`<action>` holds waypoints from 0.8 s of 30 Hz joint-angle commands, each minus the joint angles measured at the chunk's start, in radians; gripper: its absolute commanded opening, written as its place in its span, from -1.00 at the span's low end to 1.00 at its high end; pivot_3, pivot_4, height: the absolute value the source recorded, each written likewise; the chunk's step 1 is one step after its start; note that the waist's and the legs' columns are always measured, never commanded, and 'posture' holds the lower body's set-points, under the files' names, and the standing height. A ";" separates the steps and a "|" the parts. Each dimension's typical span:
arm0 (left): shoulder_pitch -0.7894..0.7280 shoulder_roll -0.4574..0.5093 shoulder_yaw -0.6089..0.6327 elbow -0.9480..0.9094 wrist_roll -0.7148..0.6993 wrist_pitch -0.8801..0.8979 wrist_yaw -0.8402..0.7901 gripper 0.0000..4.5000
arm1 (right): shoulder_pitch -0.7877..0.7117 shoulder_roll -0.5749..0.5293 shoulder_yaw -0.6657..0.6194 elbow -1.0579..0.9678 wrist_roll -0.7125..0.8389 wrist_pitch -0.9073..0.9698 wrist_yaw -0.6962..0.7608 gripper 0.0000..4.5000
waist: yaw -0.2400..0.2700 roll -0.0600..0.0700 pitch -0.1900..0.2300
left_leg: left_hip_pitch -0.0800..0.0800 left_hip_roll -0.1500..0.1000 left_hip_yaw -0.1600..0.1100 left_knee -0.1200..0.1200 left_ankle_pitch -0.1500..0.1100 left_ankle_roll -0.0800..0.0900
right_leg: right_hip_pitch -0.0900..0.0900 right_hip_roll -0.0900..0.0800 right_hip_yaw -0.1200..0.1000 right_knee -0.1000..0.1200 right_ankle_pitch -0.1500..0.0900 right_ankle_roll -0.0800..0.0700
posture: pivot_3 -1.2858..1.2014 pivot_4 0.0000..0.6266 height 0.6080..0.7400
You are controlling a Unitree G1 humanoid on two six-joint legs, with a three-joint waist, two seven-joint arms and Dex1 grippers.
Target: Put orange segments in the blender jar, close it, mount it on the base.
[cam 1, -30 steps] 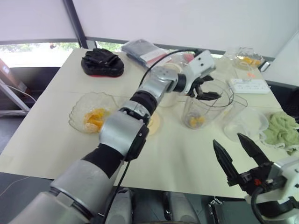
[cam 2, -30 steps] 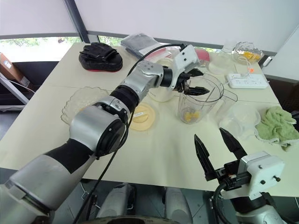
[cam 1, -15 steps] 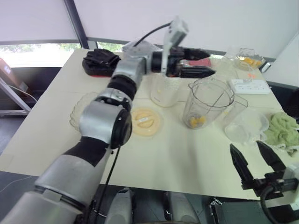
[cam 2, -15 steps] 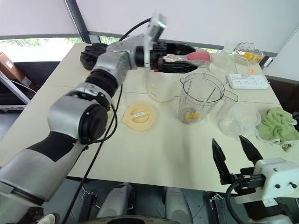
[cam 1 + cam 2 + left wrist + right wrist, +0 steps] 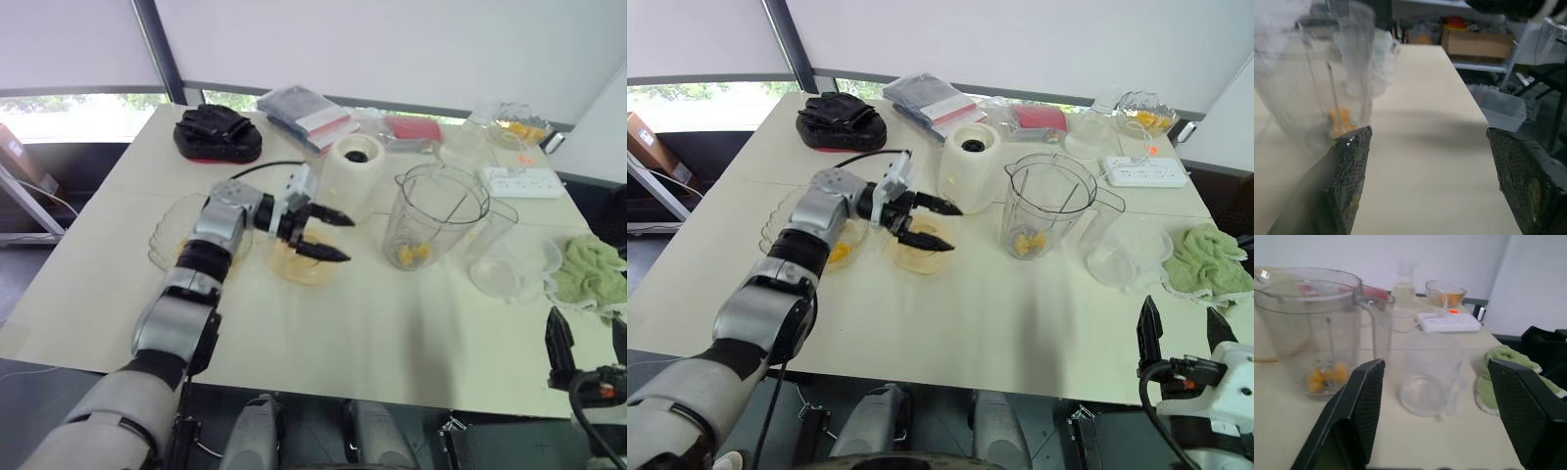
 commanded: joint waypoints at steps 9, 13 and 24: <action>0.105 -0.012 -0.026 -0.261 -0.056 0.053 0.060 0.73 | -0.346 0.055 -0.062 0.254 -0.053 0.169 0.031 0.54 | -0.003 0.007 -0.004 | 0.001 -0.002 0.000 0.000 0.000 0.000 | 0.001 0.001 0.000 0.000 0.000 0.000 | 0.03 -0.52 1.00; 0.115 -0.008 -0.029 -0.273 -0.061 0.047 0.077 0.73 | -0.454 0.075 -0.054 0.324 -0.107 0.206 0.018 0.54 | -0.006 0.009 -0.005 | 0.002 -0.002 0.000 0.000 0.000 0.000 | 0.001 0.003 0.000 0.001 0.000 0.000 | 0.03 -0.52 1.00; 0.140 -0.009 -0.040 -0.289 -0.048 0.017 0.136 0.73 | -0.614 0.132 -0.055 0.482 -0.221 0.268 -0.003 0.54 | -0.011 0.009 -0.005 | 0.001 -0.002 0.001 0.000 0.000 0.000 | 0.001 0.003 -0.001 0.001 0.000 0.001 | 0.03 -0.52 1.00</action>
